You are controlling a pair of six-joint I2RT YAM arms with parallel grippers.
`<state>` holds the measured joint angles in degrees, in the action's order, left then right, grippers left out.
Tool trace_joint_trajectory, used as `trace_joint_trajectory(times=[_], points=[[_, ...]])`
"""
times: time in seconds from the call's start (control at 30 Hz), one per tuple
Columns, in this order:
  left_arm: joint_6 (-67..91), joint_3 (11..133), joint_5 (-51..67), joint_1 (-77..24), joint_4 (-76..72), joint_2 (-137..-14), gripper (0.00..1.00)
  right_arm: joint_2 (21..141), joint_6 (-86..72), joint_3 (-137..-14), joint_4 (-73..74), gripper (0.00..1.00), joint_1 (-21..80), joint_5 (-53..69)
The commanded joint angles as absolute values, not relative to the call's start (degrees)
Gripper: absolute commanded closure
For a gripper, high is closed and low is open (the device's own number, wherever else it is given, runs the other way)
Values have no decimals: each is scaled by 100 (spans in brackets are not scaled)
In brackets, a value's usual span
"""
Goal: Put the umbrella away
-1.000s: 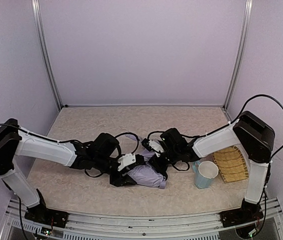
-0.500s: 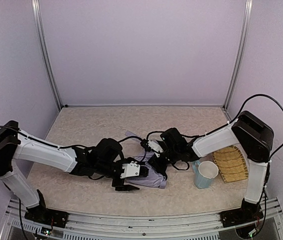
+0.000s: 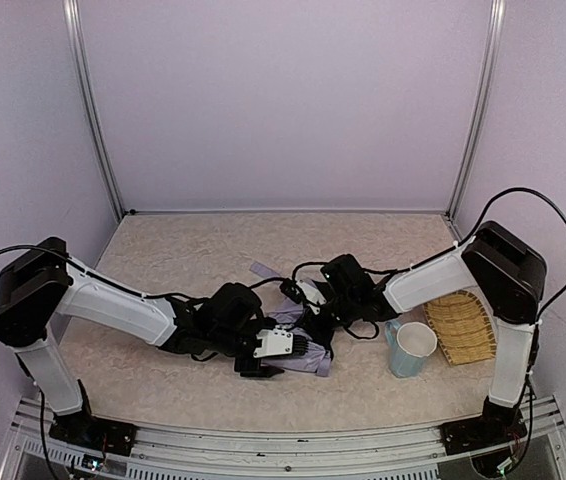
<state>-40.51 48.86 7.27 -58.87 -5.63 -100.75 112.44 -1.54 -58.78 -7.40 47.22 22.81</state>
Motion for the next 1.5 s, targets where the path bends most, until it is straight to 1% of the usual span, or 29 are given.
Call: trace_joint_trajectory(times=[0.0,0.03,0.13,0.2,0.27,0.33,0.37,0.4,0.53,0.6,0.67,0.77,0.87,0.93,1.07,1.17,1.3,1.4,1.47], points=[[-4080,4630,355,-5785,-828,-9688,27,11582,-1,-5827,-106,100,4815,2621],[-4264,4566,790,-5788,-867,-9411,25,11593,-4,-5812,-114,100,4808,2599],[-4509,4410,1552,-5800,-852,-8745,20,11622,-30,-5813,-116,100,4807,2554],[-4617,4276,2036,-5713,-833,-8590,19,11644,-35,-5823,-114,100,4807,2529],[-4596,4224,2114,-5555,-755,-8771,18,11670,-27,-5840,-98,100,4803,2508],[-4555,4561,2192,-5388,-193,-9198,18,11680,-17,-5853,-93,100,4807,2506],[-4498,4803,2178,-5334,166,-9422,10,11685,-11,-5860,-90,100,4808,2505],[-4436,4982,2154,-5312,427,-9665,5,11690,-9,-5870,-77,100,4803,2507],[-4373,5384,2421,-5317,901,-10244,4,11694,-16,-5911,-63,100,4799,2509],[-4229,5419,2425,-5338,897,-10428,7,11690,-23,-5930,-62,100,4786,2514],[-4004,5487,2238,-5360,986,-10636,16,11671,-49,-5966,-85,100,4770,2537],[-3709,5698,2237,-5378,1277,-10931,36,11577,-127,-6034,-76,100,4696,2531],[-3399,5708,2526,-5388,1323,-11028,50,11367,-256,-6072,-95,90,4591,2473],[-3083,5633,2637,-5388,1252,-11053,56,11125,-361,-6074,-97,80,4517,2403],[-2575,5561,2943,-5426,1265,-11121,63,10574,-487,-6072,48,62,4386,2126],[-2361,5544,3213,-5448,1296,-11189,66,10038,-546,-6069,379,51,4228,1717],[-2138,5620,3447,-5457,1431,-11338,68,9204,-509,-6016,929,44,4036,1067],[-2070,5735,3522,-5443,1571,-11463,68,8494,-281,-5718,1035,45,4067,907],[-2065,5912,3486,-5433,1764,-11610,68,7903,32,-5275,801,45,4290,930]])
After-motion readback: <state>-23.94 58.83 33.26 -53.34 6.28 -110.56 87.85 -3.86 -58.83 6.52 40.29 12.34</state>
